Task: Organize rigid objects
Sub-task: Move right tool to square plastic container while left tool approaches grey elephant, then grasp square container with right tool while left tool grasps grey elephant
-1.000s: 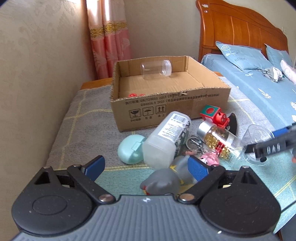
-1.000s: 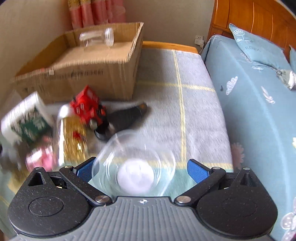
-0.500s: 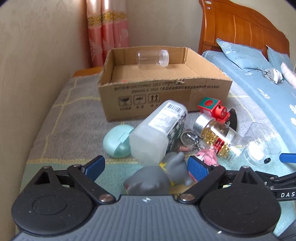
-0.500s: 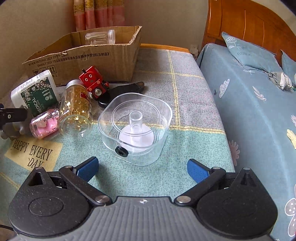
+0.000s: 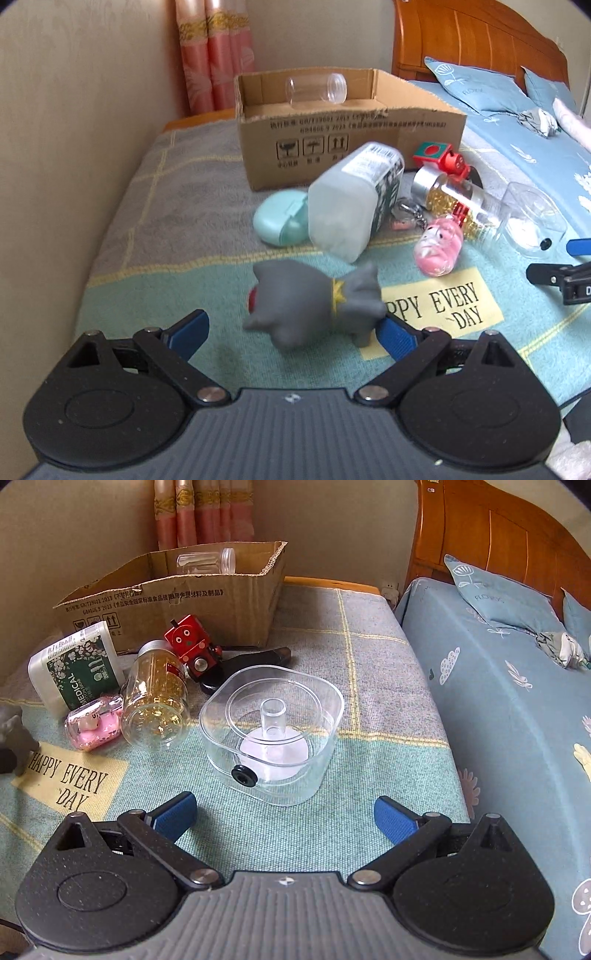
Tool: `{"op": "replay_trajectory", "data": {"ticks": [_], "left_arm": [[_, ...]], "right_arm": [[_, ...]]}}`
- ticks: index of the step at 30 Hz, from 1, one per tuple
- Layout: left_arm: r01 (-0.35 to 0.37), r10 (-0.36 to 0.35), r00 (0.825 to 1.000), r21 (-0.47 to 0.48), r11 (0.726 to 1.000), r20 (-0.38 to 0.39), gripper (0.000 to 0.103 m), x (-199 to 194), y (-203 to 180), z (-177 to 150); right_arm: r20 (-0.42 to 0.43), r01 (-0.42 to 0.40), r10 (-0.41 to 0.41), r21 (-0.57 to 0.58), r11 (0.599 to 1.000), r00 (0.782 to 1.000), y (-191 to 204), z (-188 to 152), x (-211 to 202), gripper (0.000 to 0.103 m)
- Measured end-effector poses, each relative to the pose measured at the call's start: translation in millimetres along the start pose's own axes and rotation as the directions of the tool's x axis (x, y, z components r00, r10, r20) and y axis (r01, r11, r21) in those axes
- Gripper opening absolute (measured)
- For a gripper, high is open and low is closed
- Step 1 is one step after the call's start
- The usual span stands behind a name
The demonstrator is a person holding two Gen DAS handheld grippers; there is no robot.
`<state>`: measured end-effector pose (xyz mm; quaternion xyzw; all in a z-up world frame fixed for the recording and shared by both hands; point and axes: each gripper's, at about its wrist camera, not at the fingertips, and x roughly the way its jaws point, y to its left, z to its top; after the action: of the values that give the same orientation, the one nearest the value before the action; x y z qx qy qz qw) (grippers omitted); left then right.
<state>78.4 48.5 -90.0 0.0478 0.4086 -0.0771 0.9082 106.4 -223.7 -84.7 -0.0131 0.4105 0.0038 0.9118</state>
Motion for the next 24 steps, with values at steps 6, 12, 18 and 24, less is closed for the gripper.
{"op": "replay_trajectory", "data": {"ticks": [6,12,18,24], "left_arm": [[0.008,-0.008,1.0,-0.035,0.999,-0.016,0.102,15,-1,-6],[-0.005,0.005,1.0,-0.051,0.999,-0.003,0.103,19,-2,-4],[-0.038,0.038,0.999,-0.088,0.995,0.003,0.103,24,-4,1],[-0.044,0.046,0.999,-0.095,0.994,0.018,0.103,26,-3,1]], "right_arm": [[0.005,-0.001,0.001,-0.002,1.0,1.0,0,-1,-1,0.103],[0.011,-0.002,0.003,-0.003,1.0,1.0,-1,-2,-2,0.103],[0.02,-0.013,0.013,-0.015,1.0,1.0,-1,-2,0,0.103],[0.019,-0.041,0.042,-0.048,0.998,0.999,-1,9,8,0.103]]}}
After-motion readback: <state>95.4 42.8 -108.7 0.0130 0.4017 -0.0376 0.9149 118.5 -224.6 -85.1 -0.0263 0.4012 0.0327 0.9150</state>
